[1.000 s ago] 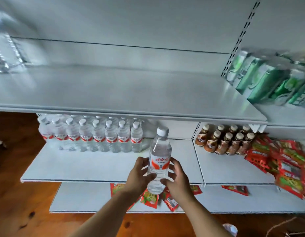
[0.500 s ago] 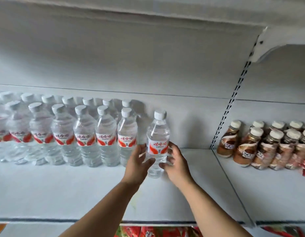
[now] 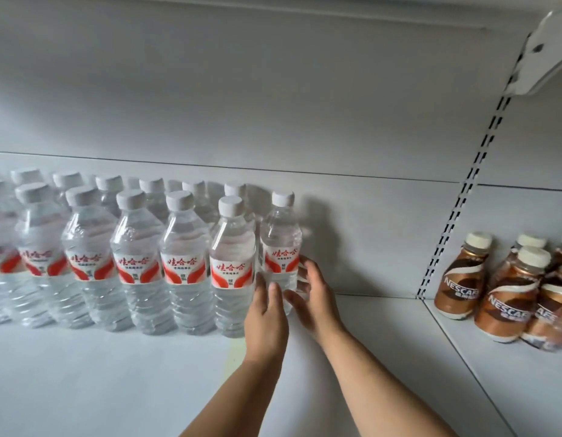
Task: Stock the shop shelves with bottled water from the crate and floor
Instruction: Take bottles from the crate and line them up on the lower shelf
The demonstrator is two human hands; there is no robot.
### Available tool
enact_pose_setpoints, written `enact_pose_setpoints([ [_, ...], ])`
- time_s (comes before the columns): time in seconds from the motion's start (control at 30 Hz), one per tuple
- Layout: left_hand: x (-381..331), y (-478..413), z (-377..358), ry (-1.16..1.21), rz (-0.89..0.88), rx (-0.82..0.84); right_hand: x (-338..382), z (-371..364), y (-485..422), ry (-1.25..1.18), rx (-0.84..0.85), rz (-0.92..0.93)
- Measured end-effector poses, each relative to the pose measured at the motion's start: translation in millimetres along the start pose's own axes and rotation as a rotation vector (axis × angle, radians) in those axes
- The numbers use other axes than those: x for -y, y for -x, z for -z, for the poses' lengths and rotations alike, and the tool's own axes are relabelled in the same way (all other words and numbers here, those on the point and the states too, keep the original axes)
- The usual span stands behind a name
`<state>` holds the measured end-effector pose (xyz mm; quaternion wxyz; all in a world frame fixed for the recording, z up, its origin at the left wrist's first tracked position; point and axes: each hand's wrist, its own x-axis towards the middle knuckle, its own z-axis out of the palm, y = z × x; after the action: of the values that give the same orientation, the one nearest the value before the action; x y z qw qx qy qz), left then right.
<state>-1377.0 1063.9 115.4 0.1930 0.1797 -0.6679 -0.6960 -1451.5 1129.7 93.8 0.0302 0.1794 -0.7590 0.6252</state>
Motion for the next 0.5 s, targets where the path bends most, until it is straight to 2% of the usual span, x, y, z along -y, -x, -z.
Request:
enact_pose_setpoints([
  [0.07,-2,-6,-5,0.132,0.012,0.036,-3,-3,-9,0.016,-0.008,0.003],
  [0.17,4,-13,-10,0.182,-0.003,0.042,-5,-3,-19,0.048,-0.015,0.005],
  [0.4,0,-18,-23,-0.025,-0.021,-0.086,0,0,-14,0.113,-0.045,0.024],
  [0.5,-4,-19,-27,-0.018,0.025,-0.088,3,3,-13,0.147,-0.037,0.034],
])
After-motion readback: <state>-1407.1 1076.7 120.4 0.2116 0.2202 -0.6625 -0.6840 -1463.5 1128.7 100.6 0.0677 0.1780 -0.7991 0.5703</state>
